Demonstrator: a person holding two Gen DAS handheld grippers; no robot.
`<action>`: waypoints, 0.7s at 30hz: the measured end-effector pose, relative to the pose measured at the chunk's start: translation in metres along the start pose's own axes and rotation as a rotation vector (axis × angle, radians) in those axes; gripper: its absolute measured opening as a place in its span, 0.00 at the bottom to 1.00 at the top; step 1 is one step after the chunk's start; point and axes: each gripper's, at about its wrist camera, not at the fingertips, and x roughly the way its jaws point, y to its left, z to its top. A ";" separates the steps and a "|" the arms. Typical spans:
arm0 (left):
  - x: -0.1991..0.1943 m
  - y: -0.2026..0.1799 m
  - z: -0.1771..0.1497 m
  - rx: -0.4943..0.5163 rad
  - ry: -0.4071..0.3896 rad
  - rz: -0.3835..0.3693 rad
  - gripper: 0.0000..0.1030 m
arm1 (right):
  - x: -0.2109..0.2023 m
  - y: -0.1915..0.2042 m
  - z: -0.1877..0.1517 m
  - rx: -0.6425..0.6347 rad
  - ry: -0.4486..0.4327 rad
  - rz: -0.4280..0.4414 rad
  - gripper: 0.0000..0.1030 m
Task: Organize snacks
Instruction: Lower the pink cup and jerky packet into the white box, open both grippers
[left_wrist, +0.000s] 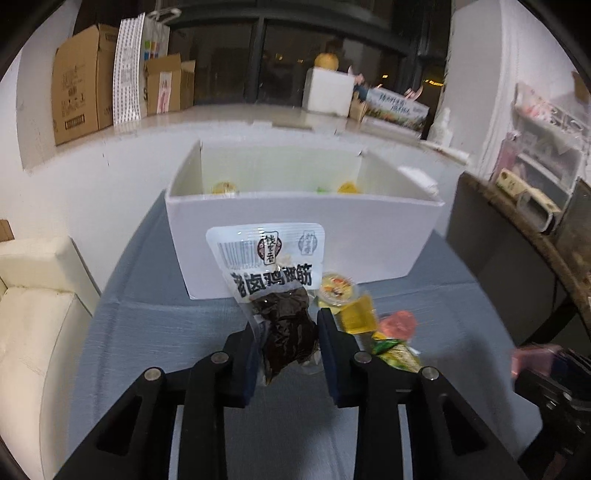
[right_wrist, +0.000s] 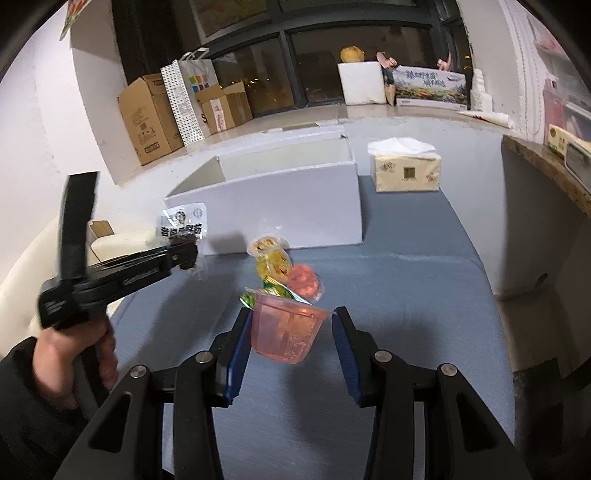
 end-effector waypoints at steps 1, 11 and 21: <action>-0.010 0.000 0.002 0.004 -0.017 -0.006 0.31 | -0.001 0.003 0.004 -0.005 -0.008 0.005 0.46; -0.028 0.007 0.072 0.035 -0.142 0.013 0.31 | 0.015 0.020 0.085 -0.044 -0.102 0.054 0.46; 0.021 0.032 0.133 0.050 -0.117 0.049 0.31 | 0.107 0.015 0.178 -0.063 -0.042 0.017 0.46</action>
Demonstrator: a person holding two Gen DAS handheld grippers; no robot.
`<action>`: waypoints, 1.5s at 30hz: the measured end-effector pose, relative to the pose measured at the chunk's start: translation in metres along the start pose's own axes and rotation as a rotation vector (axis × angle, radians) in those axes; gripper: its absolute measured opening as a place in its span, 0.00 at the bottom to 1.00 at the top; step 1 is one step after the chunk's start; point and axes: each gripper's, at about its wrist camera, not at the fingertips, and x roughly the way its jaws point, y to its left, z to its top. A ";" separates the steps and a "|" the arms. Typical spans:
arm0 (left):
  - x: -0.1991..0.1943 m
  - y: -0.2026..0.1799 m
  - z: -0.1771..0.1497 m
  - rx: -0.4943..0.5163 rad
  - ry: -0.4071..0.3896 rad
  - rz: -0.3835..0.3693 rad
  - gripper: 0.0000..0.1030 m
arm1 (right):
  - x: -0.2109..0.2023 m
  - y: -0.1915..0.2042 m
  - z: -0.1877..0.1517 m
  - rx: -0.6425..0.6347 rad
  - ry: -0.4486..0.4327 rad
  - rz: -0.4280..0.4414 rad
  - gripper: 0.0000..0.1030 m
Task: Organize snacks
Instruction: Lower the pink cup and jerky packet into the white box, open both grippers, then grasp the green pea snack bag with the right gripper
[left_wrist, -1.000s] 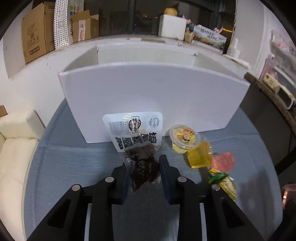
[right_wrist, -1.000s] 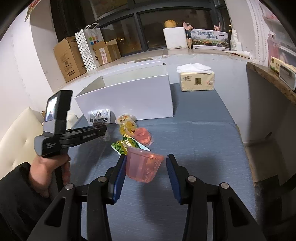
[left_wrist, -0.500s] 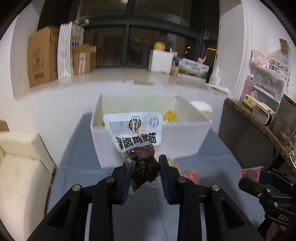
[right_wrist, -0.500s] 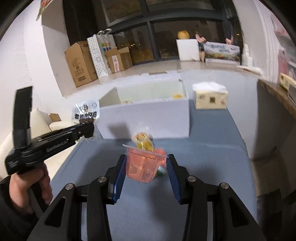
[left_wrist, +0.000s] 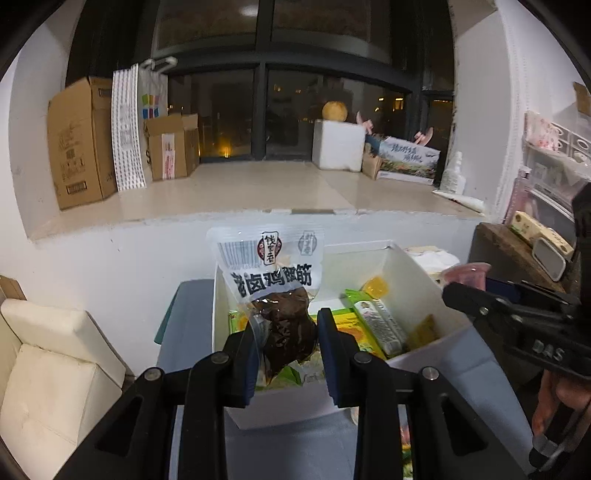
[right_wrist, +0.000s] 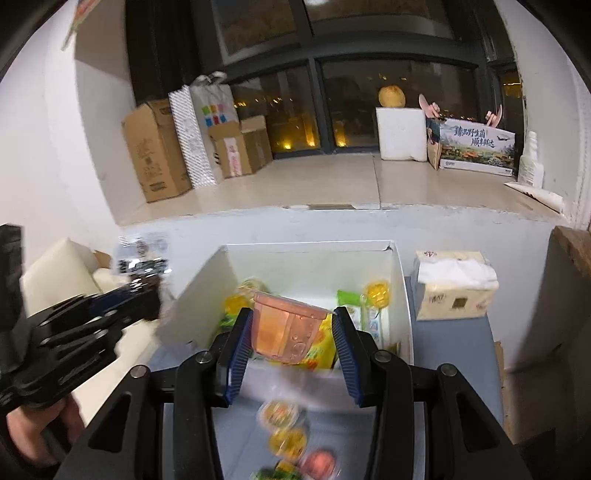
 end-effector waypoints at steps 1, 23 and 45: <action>0.009 0.002 0.001 0.000 0.010 0.002 0.32 | 0.007 -0.003 0.002 0.012 0.013 -0.004 0.46; -0.002 -0.013 -0.024 0.034 0.066 0.004 1.00 | -0.045 -0.011 -0.034 -0.017 -0.004 0.001 1.00; -0.120 -0.040 -0.168 -0.053 0.118 -0.029 1.00 | -0.045 0.017 -0.186 0.021 0.163 0.023 1.00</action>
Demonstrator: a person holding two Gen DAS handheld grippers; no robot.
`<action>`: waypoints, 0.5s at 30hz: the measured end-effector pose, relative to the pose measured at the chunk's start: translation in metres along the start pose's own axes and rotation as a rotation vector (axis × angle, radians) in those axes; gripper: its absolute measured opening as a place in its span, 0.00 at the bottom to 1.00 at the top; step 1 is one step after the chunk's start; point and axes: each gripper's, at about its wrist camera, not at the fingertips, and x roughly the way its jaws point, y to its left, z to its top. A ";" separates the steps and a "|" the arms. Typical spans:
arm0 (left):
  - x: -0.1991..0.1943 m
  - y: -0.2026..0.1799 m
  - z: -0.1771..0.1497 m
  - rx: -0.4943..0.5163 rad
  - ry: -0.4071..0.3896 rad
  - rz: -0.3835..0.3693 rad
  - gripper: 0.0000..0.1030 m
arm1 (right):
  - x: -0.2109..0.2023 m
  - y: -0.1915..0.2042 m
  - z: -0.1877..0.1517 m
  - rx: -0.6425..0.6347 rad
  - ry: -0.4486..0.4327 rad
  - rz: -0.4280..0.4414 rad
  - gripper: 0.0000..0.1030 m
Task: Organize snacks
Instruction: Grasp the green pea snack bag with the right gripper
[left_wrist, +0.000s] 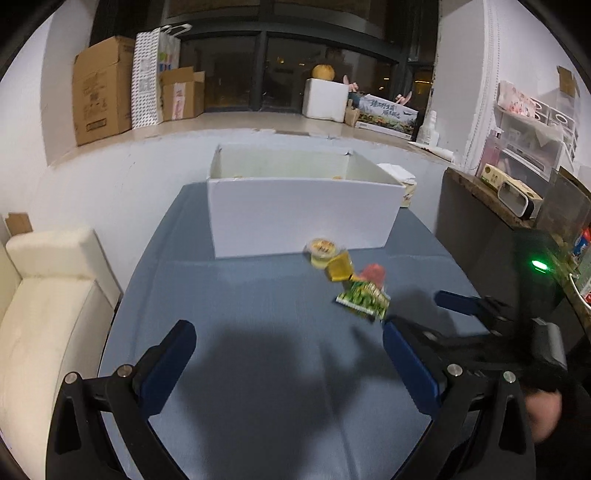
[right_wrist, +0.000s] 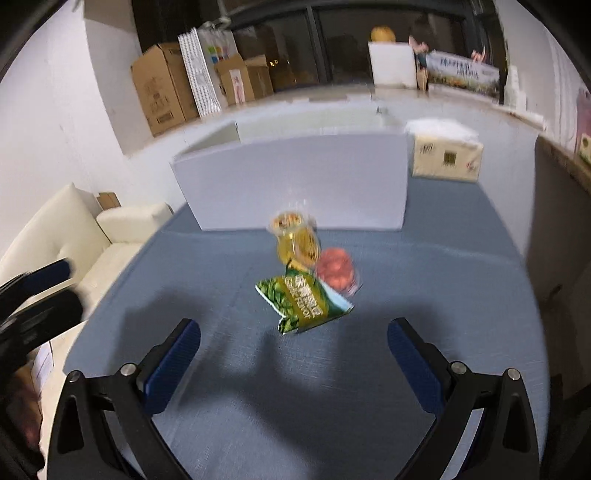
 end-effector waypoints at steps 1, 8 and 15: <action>-0.002 0.003 -0.002 -0.007 0.003 0.004 1.00 | 0.010 -0.001 0.002 0.005 0.013 -0.007 1.00; -0.008 0.017 -0.012 -0.029 0.011 0.024 1.00 | 0.056 -0.007 0.015 0.034 0.065 -0.039 0.89; 0.002 0.015 -0.014 -0.031 0.032 0.011 1.00 | 0.061 0.000 0.017 -0.012 0.076 -0.028 0.49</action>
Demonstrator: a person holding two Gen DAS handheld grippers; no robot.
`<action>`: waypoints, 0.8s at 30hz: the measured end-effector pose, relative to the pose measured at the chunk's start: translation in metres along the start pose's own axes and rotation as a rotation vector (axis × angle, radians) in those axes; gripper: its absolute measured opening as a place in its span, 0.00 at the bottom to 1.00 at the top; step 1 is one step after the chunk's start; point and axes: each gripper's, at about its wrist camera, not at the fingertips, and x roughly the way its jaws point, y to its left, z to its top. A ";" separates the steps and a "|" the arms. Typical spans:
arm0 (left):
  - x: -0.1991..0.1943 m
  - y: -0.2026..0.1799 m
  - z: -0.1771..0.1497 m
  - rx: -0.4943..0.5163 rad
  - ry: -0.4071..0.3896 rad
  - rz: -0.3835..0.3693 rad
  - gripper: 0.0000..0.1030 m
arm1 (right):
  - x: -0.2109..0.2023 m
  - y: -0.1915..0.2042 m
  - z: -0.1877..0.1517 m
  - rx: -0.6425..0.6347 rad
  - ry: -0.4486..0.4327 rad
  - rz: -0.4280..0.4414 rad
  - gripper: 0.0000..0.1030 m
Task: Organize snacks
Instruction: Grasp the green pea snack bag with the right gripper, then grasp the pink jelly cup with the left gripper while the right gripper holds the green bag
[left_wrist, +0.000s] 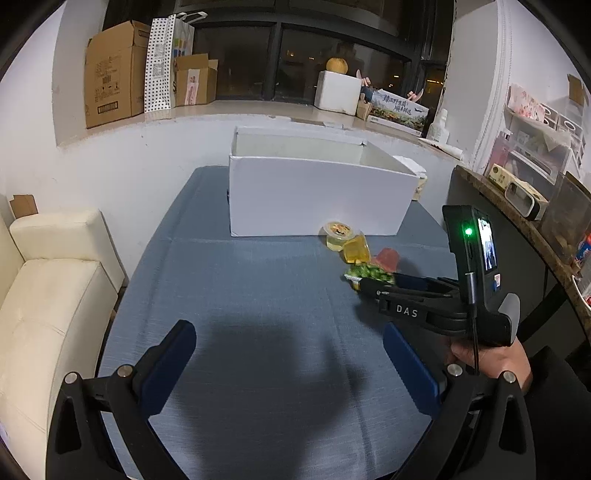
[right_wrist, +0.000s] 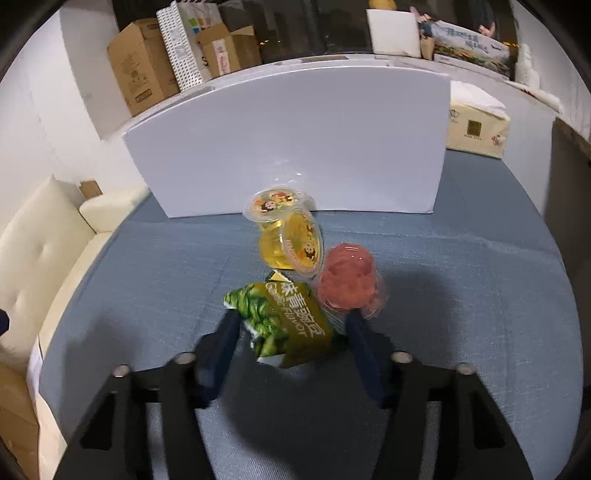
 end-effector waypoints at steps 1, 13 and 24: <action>0.001 -0.002 0.000 0.003 0.001 -0.001 1.00 | -0.001 0.000 -0.001 -0.004 -0.003 0.007 0.48; 0.020 -0.014 0.006 0.030 0.022 0.013 1.00 | -0.051 0.003 -0.007 -0.056 -0.087 -0.016 0.40; 0.094 -0.094 0.031 0.126 0.043 -0.011 1.00 | -0.138 -0.059 -0.036 0.037 -0.184 -0.134 0.40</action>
